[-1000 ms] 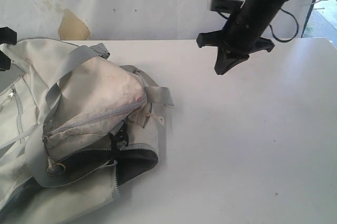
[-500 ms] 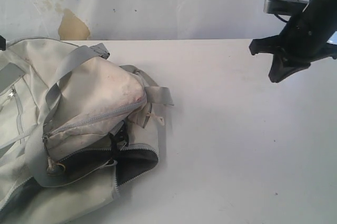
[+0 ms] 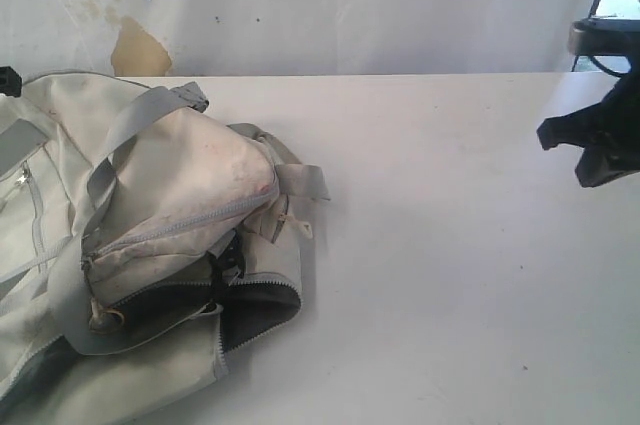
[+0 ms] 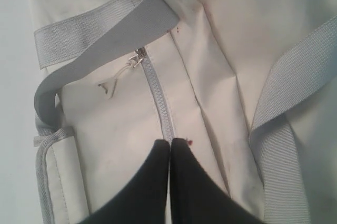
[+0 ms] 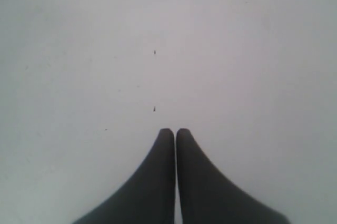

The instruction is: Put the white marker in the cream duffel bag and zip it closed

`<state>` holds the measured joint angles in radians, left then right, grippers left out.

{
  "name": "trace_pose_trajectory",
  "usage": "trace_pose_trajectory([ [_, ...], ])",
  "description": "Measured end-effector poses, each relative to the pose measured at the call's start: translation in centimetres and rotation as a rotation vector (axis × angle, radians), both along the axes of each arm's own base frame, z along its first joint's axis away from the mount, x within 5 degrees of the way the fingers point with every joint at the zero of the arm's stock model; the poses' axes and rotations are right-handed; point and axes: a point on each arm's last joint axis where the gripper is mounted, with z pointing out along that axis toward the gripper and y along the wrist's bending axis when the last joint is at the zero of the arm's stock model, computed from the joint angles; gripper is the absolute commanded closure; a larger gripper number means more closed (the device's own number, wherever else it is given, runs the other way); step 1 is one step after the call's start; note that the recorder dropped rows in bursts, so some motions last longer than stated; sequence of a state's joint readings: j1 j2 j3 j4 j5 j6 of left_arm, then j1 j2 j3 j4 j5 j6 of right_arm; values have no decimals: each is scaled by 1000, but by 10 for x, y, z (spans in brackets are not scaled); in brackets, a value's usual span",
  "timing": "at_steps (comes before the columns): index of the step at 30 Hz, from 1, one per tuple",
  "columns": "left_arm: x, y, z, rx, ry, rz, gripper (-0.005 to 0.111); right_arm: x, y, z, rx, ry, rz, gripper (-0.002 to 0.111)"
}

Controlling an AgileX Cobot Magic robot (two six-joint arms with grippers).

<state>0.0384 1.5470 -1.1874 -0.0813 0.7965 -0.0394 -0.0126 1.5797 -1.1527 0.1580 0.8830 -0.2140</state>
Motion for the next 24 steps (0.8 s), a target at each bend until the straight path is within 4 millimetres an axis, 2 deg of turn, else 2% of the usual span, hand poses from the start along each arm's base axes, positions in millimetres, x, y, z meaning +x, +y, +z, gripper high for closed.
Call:
trace_pose_trajectory([
  [5, 0, 1, 0, 7, 0, 0, 107, -6, -19, 0, -41, -21, -36, 108],
  [10, 0, 1, 0, 14, 5, -3, 107, -10, -27, 2, -114, -25, -21, 108],
  [17, -2, 1, -1, 17, 23, -5, 107, -12, -27, 8, -120, -41, -20, 108],
  [20, -5, 1, 4, 19, 12, -6, 107, -16, -25, 16, -96, -66, -30, 108],
  [24, -20, 1, 17, 33, -29, -8, 107, -26, -22, 34, -69, -126, -42, 108],
])
